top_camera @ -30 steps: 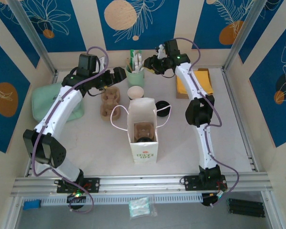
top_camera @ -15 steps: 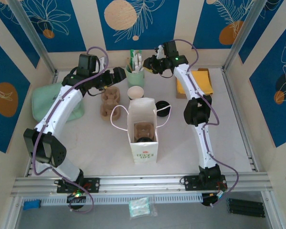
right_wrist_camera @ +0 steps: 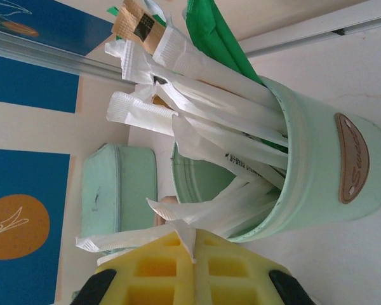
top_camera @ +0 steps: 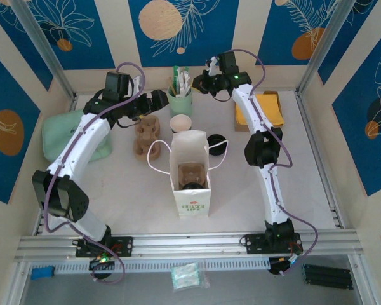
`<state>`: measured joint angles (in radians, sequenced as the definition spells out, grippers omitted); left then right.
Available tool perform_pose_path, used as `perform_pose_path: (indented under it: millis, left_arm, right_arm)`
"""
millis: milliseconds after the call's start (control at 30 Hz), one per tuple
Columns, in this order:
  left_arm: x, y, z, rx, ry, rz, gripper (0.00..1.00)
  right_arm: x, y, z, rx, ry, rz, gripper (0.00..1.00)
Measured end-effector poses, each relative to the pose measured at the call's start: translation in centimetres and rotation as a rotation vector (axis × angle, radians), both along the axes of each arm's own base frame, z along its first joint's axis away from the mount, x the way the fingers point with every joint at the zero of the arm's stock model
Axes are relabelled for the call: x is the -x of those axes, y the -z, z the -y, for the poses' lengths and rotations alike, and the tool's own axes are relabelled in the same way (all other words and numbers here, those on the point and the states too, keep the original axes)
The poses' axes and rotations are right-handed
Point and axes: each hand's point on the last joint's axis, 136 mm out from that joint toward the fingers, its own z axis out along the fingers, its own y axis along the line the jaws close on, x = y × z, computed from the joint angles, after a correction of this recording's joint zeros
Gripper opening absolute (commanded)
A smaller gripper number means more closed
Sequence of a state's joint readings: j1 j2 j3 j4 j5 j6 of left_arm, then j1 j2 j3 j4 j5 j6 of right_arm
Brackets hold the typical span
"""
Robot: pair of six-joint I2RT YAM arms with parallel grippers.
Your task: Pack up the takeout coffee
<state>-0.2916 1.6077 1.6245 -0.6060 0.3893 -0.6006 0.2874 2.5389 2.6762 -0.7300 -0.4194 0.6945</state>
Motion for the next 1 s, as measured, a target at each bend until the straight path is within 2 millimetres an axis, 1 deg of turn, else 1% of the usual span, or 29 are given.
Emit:
perform_pose_path:
  millis: [233, 300, 400, 533, 667, 767, 867, 1000]
  left_arm:
    - [0.0, 0.0, 0.0, 0.002, 0.002, 0.000, 1.00]
    - [0.0, 0.0, 0.0, 0.002, 0.003, 0.000, 0.99]
    - [0.0, 0.0, 0.1, 0.003, 0.003, 0.000, 0.99]
    - [-0.1, -0.2, 0.1, 0.005, 0.003, 0.007, 0.99]
    - [-0.2, -0.4, 0.1, 0.008, 0.003, 0.017, 0.99]
    - [-0.2, -0.4, 0.2, 0.010, 0.004, 0.020, 0.99]
    - [-0.2, -0.4, 0.2, 0.011, 0.007, 0.020, 0.99]
    - [-0.2, -0.5, 0.2, 0.013, 0.009, 0.019, 0.99]
  right_arm:
    - [0.2, 0.7, 0.4, 0.043, -0.001, 0.003, 0.00]
    - [0.3, 0.6, 0.6, 0.059, 0.001, 0.008, 0.00]
    - [0.6, 0.1, 1.0, 0.082, 0.007, 0.020, 0.00]
    - [1.1, -2.0, 1.5, 0.096, 0.014, 0.060, 0.00]
    - [1.8, -4.8, 1.9, 0.101, 0.019, 0.118, 0.00]
    - [2.2, -6.5, 2.2, 0.102, 0.023, 0.155, 0.00]
    - [2.7, -7.7, 2.4, 0.109, 0.025, 0.174, 0.00]
    - [3.3, -8.7, 2.8, 0.122, 0.029, 0.192, 0.00]
